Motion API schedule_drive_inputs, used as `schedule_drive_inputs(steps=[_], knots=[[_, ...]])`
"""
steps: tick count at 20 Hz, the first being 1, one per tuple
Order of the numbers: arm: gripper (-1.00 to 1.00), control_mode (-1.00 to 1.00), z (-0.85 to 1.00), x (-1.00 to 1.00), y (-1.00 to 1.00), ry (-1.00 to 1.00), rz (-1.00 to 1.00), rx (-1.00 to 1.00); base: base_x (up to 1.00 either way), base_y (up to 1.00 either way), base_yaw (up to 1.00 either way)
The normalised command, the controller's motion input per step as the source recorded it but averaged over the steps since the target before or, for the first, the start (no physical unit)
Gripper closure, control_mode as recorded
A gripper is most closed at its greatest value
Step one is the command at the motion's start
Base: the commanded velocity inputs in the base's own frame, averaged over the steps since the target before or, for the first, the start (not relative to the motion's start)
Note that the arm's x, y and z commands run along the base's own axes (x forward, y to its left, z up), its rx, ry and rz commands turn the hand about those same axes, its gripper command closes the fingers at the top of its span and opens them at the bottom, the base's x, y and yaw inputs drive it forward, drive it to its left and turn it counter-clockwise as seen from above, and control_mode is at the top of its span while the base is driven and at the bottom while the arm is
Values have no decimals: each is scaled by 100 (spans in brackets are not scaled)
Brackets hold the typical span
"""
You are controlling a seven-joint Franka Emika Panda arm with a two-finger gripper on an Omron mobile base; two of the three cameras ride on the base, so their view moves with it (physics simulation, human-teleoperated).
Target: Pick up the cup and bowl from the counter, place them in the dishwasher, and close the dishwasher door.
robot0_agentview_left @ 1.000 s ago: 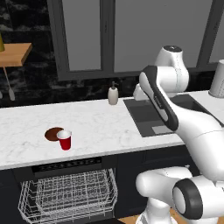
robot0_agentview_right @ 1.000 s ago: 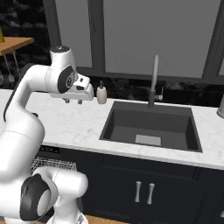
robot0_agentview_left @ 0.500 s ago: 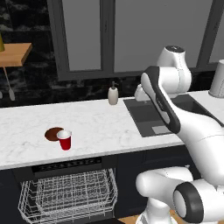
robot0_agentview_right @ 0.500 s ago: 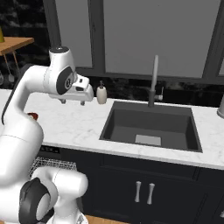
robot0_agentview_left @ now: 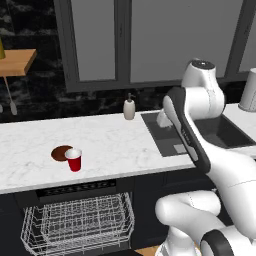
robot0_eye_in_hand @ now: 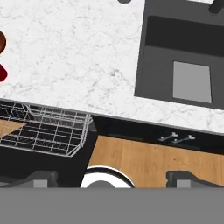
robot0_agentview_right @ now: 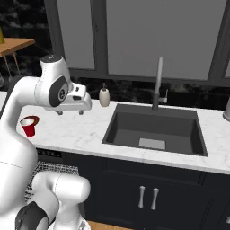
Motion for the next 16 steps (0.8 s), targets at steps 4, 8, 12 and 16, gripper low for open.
schedule_drive_inputs(steps=[4,8,12,16], knots=[[-100,100,0,0,0,0,0,0,8,1,0],[-100,100,0,0,0,0,0,0,-6,-3,29],[-100,100,0,0,0,0,0,0,-34,-17,56],[-100,100,0,0,0,0,0,0,-38,-29,71]])
